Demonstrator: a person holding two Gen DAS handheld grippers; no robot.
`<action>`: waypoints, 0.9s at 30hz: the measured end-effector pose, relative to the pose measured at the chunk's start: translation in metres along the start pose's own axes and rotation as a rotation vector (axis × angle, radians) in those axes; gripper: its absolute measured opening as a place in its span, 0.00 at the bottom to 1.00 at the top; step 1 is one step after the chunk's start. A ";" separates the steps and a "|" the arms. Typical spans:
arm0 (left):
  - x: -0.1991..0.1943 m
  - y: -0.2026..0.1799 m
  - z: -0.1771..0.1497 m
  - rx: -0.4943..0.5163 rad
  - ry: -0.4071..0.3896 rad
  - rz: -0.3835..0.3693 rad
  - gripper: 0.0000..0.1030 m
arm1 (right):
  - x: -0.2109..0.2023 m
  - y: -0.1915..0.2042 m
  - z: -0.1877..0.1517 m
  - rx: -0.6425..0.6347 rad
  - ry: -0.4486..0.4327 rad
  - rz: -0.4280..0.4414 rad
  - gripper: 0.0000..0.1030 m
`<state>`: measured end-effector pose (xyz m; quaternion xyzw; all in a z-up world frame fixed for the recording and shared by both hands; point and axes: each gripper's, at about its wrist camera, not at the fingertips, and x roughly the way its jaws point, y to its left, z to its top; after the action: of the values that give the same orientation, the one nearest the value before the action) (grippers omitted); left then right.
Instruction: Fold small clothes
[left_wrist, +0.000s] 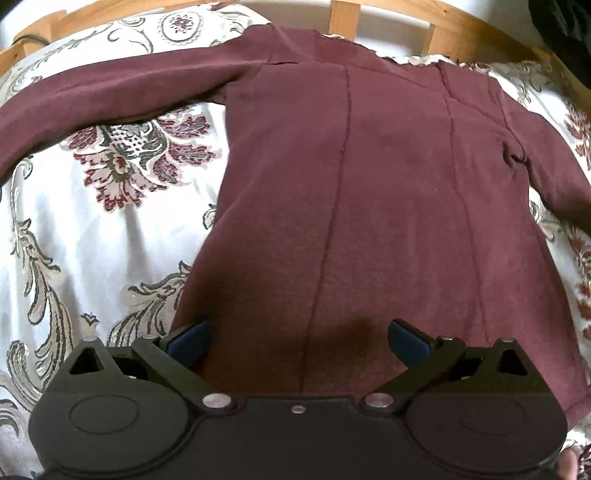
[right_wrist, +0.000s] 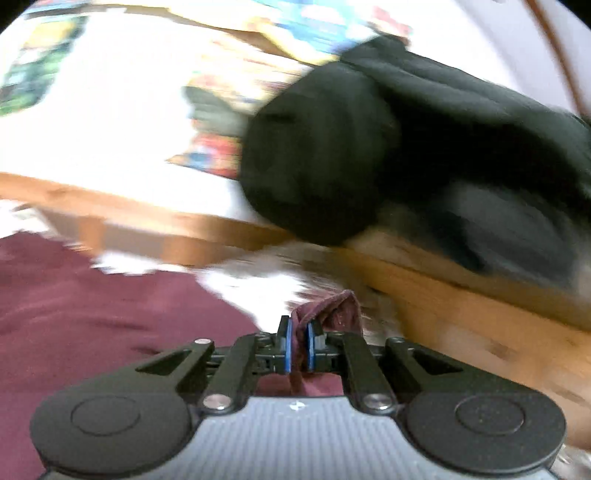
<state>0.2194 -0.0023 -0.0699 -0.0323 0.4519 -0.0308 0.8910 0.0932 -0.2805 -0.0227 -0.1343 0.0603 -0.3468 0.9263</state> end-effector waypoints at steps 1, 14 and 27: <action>-0.002 0.002 0.001 -0.012 -0.004 -0.004 0.99 | -0.003 0.015 0.002 -0.031 -0.012 0.044 0.09; -0.016 0.025 0.007 -0.145 -0.106 -0.027 0.99 | -0.072 0.159 -0.023 -0.564 -0.163 0.576 0.09; -0.017 0.044 0.013 -0.252 -0.210 -0.139 0.99 | -0.104 0.149 -0.042 -0.702 -0.187 0.802 0.87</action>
<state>0.2207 0.0431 -0.0523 -0.1781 0.3532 -0.0320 0.9179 0.0995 -0.1124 -0.1049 -0.4325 0.1366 0.0886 0.8868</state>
